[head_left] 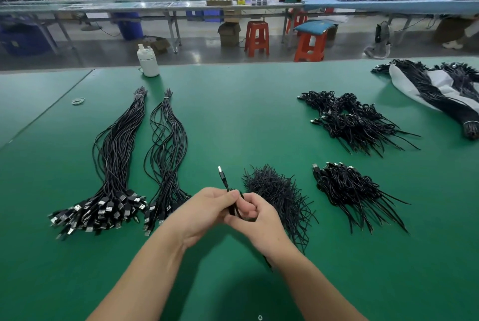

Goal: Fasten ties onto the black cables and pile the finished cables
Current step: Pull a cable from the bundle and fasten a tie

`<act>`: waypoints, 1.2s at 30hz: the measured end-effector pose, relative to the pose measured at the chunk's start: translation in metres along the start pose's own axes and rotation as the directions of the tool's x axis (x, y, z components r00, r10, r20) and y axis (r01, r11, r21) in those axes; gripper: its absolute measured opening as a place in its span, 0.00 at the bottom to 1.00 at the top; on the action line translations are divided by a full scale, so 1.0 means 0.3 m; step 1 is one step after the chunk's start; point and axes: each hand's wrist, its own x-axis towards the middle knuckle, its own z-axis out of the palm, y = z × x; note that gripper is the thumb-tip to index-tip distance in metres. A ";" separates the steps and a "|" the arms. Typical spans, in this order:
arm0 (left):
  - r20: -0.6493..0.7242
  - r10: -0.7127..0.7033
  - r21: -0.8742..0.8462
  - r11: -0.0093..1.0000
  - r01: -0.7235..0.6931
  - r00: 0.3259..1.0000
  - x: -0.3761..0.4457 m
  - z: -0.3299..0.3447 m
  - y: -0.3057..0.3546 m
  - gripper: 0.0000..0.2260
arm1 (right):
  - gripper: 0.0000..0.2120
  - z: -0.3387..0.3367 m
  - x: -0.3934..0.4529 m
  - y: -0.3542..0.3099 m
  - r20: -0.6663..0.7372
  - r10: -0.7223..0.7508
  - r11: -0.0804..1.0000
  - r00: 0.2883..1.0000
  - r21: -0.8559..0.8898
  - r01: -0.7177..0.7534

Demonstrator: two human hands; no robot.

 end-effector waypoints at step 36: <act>-0.180 0.342 0.799 0.598 -0.066 0.922 0.099 -0.005 -0.078 0.08 | 0.16 -0.060 -0.012 0.002 0.187 0.034 0.834 0.982 -0.547 0.075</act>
